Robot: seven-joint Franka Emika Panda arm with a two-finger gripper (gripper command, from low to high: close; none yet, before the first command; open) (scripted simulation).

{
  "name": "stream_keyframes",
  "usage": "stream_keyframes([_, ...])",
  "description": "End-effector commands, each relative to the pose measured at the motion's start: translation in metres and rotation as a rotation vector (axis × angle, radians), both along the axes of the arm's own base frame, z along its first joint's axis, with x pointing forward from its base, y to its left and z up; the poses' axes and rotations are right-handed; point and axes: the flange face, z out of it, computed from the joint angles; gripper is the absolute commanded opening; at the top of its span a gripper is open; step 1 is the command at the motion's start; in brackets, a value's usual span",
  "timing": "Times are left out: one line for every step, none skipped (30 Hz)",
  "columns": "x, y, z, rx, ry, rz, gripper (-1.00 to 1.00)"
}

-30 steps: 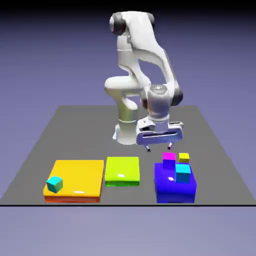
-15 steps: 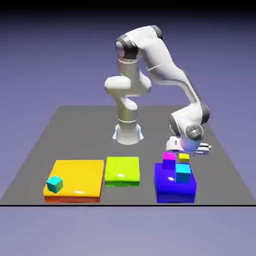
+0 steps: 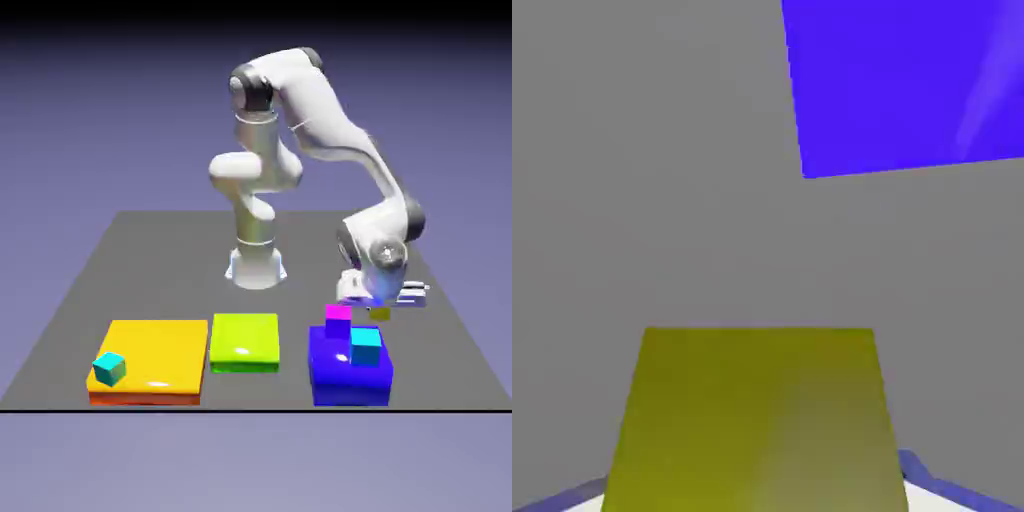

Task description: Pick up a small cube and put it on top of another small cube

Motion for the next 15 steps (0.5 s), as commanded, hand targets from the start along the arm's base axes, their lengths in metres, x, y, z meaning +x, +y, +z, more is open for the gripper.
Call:
stream_keyframes([0.017, -0.019, 0.021, 0.005, -0.004, -0.064, -1.0])
stream_keyframes([0.032, -0.04, 0.042, 0.013, -0.009, -0.128, -1.0])
stream_keyframes([0.045, -0.06, 0.064, 0.024, -0.014, -0.19, -1.0])
stream_keyframes([0.055, -0.081, 0.087, 0.035, -0.019, -0.25, -1.0])
stream_keyframes([0.053, -0.093, 0.084, 0.013, 0.016, -0.297, -1.0])
stream_keyframes([0.048, -0.103, 0.076, -0.017, 0.06, -0.341, -1.0])
stream_keyframes([0.042, -0.11, 0.068, -0.046, 0.1, -0.376, -1.0])
stream_keyframes([0.042, -0.11, 0.068, -0.046, 0.1, -0.376, -1.0])
stream_keyframes([0.037, -0.104, 0.052, -0.044, 0.101, -0.376, -1.0])
stream_keyframes([0.031, -0.099, 0.037, -0.044, 0.101, -0.376, -1.0])
stream_keyframes([0.025, -0.093, 0.022, -0.045, 0.101, -0.376, -1.0])
stream_keyframes([0.018, -0.089, 0.009, -0.046, 0.1, -0.376, -1.0])
stream_keyframes([0.018, -0.089, 0.009, -0.046, 0.1, -0.376, 1.0])
stream_keyframes([0.018, -0.089, 0.009, -0.046, 0.1, -0.376, 1.0])
stream_keyframes([0.025, -0.094, 0.024, -0.044, 0.101, -0.376, 1.0])
